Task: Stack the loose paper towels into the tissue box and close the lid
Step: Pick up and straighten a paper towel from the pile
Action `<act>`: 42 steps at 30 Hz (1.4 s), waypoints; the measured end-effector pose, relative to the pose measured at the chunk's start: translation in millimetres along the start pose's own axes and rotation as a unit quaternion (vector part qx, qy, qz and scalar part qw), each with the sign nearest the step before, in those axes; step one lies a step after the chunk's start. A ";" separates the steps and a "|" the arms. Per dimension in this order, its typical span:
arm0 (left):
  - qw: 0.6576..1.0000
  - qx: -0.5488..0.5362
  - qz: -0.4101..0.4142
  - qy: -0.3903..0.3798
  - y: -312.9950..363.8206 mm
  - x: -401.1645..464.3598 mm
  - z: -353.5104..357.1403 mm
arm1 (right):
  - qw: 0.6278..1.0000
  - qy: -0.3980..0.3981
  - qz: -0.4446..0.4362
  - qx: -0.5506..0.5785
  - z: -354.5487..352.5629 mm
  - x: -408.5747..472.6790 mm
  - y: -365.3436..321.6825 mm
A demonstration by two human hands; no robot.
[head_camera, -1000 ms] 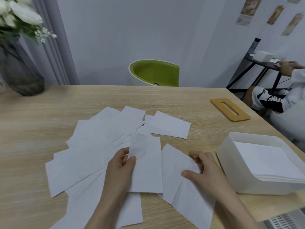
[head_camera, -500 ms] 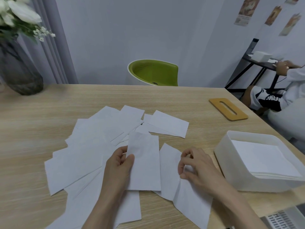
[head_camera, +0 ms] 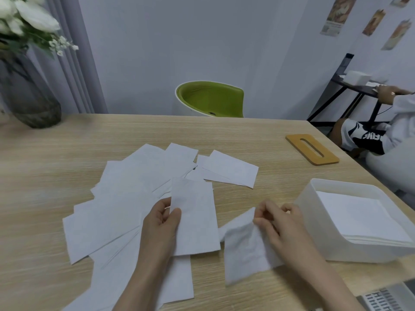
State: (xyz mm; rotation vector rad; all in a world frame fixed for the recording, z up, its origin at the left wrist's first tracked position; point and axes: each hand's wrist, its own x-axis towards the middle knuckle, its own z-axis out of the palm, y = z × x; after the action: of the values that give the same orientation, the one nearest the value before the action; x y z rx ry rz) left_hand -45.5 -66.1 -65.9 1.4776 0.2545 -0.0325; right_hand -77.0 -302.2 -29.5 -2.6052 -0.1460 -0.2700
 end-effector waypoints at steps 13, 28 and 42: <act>0.999 -0.031 0.011 0.029 2.2 -1.9 0.5 | 0.881 0.102 0.267 0.378 2.5 12.5 -6.0; 1.000 0.006 0.001 0.013 3.1 -3.3 1.6 | 0.942 0.023 0.278 0.187 13.2 8.4 18.0; 1.000 -0.012 0.007 0.020 7.6 -4.6 4.0 | 0.812 0.010 0.287 0.509 13.6 9.2 -27.0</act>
State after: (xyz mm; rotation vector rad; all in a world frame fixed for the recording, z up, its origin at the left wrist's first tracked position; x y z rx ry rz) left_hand -48.0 -70.0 -57.4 1.4575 0.2765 0.0108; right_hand -70.0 -271.5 -26.0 -1.4629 0.4055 0.0227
